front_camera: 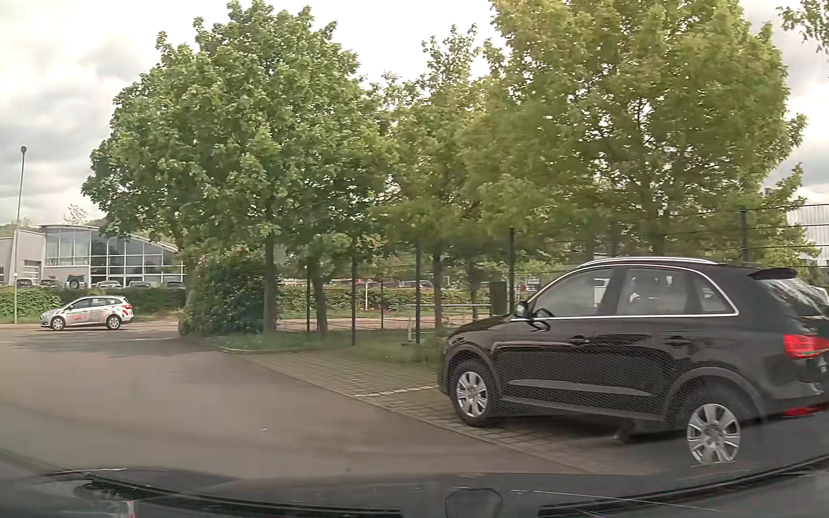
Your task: Follow the waypoints while adhering to traffic rules and regulations
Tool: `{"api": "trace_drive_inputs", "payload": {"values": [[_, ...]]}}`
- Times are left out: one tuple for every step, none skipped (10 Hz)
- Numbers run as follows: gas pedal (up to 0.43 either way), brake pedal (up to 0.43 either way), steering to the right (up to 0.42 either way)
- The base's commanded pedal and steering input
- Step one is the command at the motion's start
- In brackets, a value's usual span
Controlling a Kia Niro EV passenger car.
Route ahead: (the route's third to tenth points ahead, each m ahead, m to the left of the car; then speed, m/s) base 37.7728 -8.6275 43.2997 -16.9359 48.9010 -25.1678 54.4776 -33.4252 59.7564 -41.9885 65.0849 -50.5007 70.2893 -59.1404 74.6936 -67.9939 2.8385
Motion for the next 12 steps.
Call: {"api": "trace_drive_inputs", "payload": {"values": [[0.059,0.000,-0.484],[0.047,0.000,-0.470],[0.047,0.000,-0.454],[0.047,0.000,-0.430],[0.047,0.000,-0.411],[0.047,0.000,-0.393],[0.047,0.000,-0.377],[0.047,0.000,-0.363],[0.047,0.000,-0.343],[0.047,0.000,-0.325],[0.039,0.000,-0.305],[0.039,0.000,-0.281]]}}
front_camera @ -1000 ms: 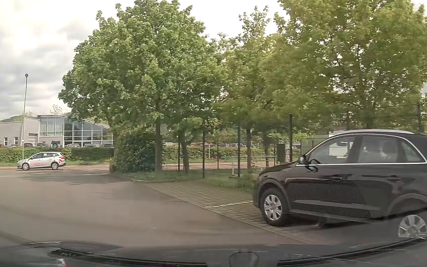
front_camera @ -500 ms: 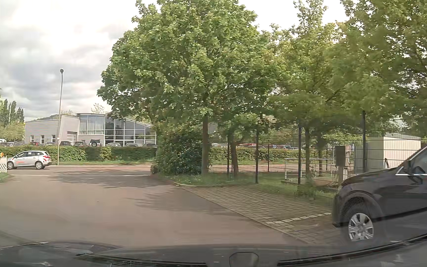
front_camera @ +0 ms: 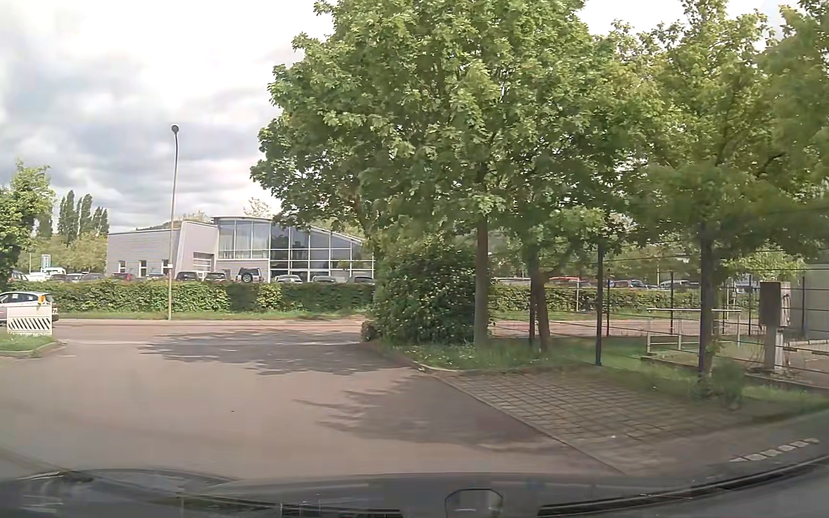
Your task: Follow the waypoints while adhering to traffic rules and regulations
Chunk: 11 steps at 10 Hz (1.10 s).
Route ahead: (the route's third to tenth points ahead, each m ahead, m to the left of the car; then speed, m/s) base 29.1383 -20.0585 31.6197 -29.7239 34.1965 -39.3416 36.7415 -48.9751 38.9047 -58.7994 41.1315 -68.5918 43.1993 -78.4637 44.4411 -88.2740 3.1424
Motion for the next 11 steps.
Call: {"api": "trace_drive_inputs", "payload": {"values": [[0.039,0.000,-0.263],[0.028,0.000,-0.244],[0.028,0.000,-0.228],[0.028,0.000,-0.215],[0.008,0.000,-0.201],[0.000,0.000,-0.189],[0.000,0.000,-0.184],[0.000,0.000,-0.181],[0.000,0.000,-0.180],[0.000,0.000,-0.180],[0.000,0.000,-0.180]]}}
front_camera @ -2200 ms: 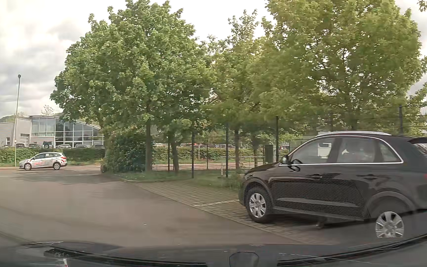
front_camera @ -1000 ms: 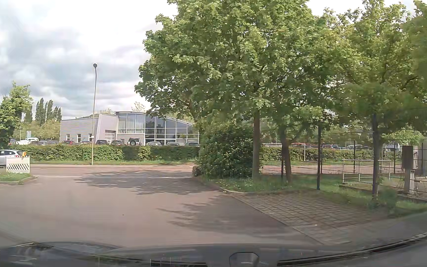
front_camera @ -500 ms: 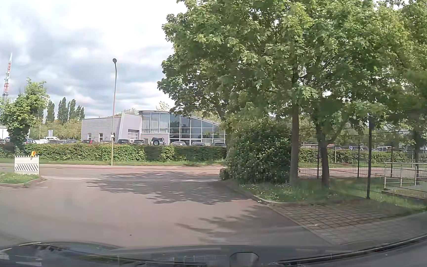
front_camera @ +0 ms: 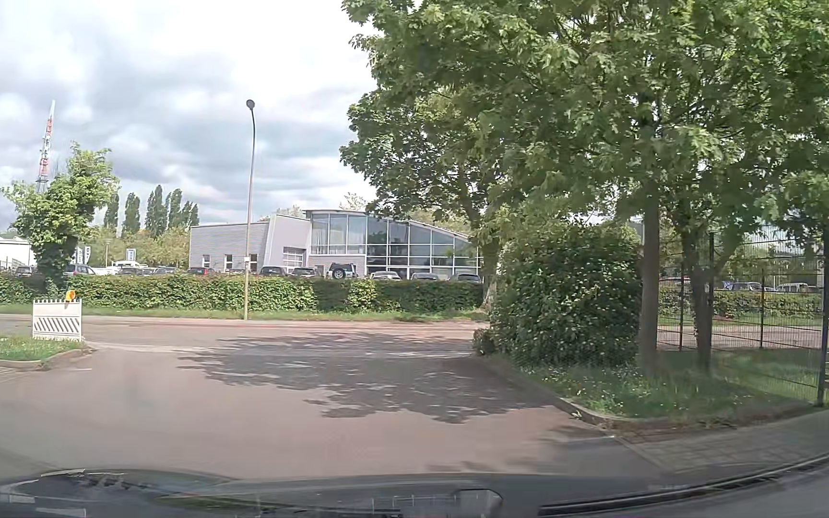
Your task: Follow the waypoints while adhering to traffic rules and regulations
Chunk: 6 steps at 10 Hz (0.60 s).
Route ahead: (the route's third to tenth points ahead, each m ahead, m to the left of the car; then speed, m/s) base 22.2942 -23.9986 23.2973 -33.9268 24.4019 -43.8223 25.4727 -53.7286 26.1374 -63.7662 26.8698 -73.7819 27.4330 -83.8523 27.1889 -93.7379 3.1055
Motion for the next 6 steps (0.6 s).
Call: {"api": "trace_drive_inputs", "payload": {"values": [[0.000,0.000,-0.180],[0.000,0.000,-0.180],[0.000,0.000,-0.182],[0.000,0.000,-0.177],[0.000,0.000,-0.168],[0.000,0.000,-0.146]]}}
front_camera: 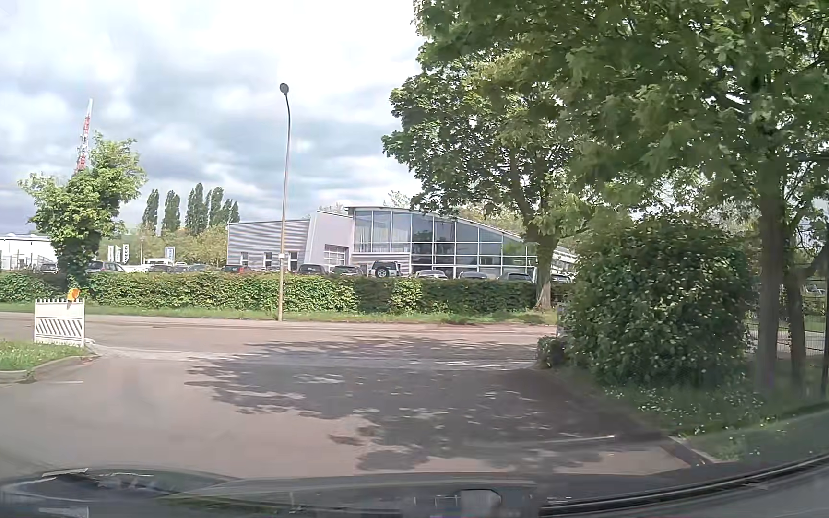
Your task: Follow the waypoints while adhering to traffic rules and regulations
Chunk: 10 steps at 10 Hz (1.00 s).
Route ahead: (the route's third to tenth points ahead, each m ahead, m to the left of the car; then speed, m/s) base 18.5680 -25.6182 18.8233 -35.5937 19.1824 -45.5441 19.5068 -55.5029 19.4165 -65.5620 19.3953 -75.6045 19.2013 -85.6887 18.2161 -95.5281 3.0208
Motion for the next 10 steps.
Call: {"api": "trace_drive_inputs", "payload": {"values": [[0.000,0.000,-0.123],[0.000,0.000,-0.107],[0.000,0.000,-0.093],[0.000,0.000,-0.076],[0.000,0.000,-0.062],[0.000,0.000,-0.046],[0.000,0.000,-0.025],[0.000,0.018,-0.005],[0.000,0.073,0.014],[0.000,0.116,0.025]]}}
